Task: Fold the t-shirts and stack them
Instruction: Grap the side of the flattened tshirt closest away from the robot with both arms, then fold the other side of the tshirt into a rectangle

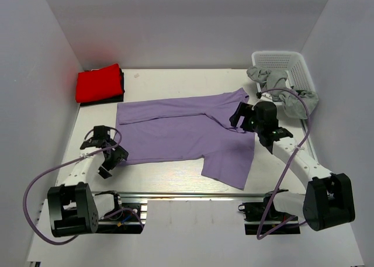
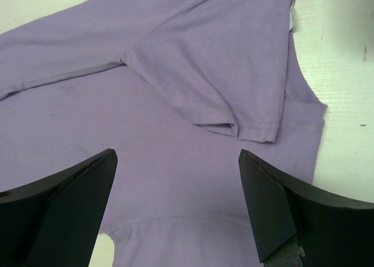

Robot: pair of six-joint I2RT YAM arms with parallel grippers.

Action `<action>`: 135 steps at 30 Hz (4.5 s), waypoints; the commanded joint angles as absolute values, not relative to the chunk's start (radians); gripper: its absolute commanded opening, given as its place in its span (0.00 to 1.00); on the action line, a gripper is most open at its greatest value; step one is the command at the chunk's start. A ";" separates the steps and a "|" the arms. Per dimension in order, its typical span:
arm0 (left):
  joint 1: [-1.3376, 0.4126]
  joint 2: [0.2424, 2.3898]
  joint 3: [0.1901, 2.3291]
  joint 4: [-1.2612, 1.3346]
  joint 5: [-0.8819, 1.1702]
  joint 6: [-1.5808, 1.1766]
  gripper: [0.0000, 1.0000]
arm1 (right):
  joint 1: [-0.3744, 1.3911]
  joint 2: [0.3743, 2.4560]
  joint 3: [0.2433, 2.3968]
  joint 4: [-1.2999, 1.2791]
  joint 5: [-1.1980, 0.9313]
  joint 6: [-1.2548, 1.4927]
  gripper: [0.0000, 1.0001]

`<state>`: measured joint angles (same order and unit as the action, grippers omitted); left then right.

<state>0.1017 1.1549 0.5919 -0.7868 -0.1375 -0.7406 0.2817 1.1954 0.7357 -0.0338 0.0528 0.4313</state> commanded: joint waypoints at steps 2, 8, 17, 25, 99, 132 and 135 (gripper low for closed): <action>0.107 1.063 0.554 -0.775 -0.169 -0.796 0.99 | 0.278 1.186 0.709 0.002 0.048 0.448 0.90; 0.107 1.032 0.508 -0.730 -0.207 -0.856 0.76 | 0.282 1.183 0.677 -0.066 0.011 0.446 0.90; 0.107 1.087 0.486 -0.609 -0.198 -0.874 0.68 | 0.284 1.114 0.637 -0.155 -0.023 0.437 0.90; 0.107 1.074 0.456 -0.574 -0.184 -0.913 0.00 | 0.290 1.075 0.632 -0.402 -0.109 0.425 0.90; 0.114 1.308 0.842 -0.486 -0.129 -0.811 0.00 | 0.416 1.489 1.101 -0.260 0.299 0.482 0.00; 0.123 1.658 1.110 -0.466 -0.235 -0.801 0.04 | 0.230 1.857 1.434 -0.094 0.071 0.284 0.00; 0.132 1.749 1.173 -0.466 -0.235 -0.789 0.23 | 0.221 1.980 1.552 -0.120 0.107 0.284 0.38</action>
<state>0.1169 1.7130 1.0973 -0.4706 -0.2016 -0.8013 0.2390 1.9076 1.4364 -0.1322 0.0811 0.3019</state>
